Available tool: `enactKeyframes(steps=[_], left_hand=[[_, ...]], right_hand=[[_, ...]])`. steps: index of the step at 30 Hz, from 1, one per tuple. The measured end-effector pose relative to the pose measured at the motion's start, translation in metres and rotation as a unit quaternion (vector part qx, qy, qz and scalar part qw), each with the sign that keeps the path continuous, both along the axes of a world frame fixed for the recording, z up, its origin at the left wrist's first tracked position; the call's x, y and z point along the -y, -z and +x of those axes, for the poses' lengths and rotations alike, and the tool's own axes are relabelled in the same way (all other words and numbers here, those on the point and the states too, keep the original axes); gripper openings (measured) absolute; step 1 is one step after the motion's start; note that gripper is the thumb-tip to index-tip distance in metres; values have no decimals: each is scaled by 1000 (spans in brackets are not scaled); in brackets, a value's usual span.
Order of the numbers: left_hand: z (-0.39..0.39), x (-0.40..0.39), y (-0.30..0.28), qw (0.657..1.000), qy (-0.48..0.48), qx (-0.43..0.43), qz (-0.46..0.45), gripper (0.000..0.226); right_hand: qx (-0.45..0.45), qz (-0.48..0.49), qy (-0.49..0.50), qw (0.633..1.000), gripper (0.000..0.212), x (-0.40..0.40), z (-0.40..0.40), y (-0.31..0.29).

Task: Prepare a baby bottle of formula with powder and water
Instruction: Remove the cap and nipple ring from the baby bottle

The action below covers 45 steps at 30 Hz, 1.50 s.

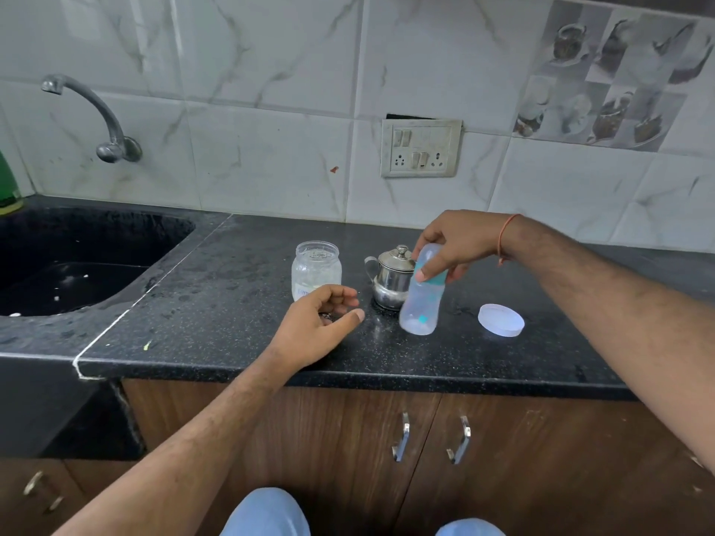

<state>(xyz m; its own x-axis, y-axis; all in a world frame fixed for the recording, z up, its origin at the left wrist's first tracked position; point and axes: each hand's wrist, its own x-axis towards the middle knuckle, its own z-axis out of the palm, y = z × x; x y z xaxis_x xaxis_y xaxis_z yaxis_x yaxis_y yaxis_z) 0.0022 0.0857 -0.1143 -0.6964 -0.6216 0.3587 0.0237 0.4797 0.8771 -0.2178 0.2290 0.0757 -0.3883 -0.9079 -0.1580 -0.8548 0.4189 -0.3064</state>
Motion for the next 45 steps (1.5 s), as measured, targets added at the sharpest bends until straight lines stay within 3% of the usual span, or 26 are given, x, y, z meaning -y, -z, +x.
enactKeyframes(steps=[5,6,9,11,19,22,29,38,45], left_hand=[[3,-2,-1,998,35,54,-27,78],[2,-3,-1,997,36,62,-37,76],[0,-6,-5,994,21,87,-68,35],[-1,-6,-2,993,18,87,-78,26],[-3,-5,0,992,-12,97,-79,29],[-4,-3,0,992,-7,108,-69,42],[-4,-2,-1,990,-18,125,-68,53],[-4,-1,0,990,-33,116,-71,56],[-4,0,-1,989,-35,120,-78,60]], right_hand=[[-22,-9,-65,998,47,22,51,21],[-27,-11,-70,997,48,26,57,25],[-46,-21,-80,995,44,36,71,24],[-71,-18,-95,993,43,40,76,21],[-145,-12,-137,980,40,51,79,24],[-161,-29,-155,974,45,46,80,6],[-80,-65,-95,990,43,24,41,-45],[36,-135,69,988,47,-26,-79,48],[41,-126,47,990,58,-37,-112,92]])
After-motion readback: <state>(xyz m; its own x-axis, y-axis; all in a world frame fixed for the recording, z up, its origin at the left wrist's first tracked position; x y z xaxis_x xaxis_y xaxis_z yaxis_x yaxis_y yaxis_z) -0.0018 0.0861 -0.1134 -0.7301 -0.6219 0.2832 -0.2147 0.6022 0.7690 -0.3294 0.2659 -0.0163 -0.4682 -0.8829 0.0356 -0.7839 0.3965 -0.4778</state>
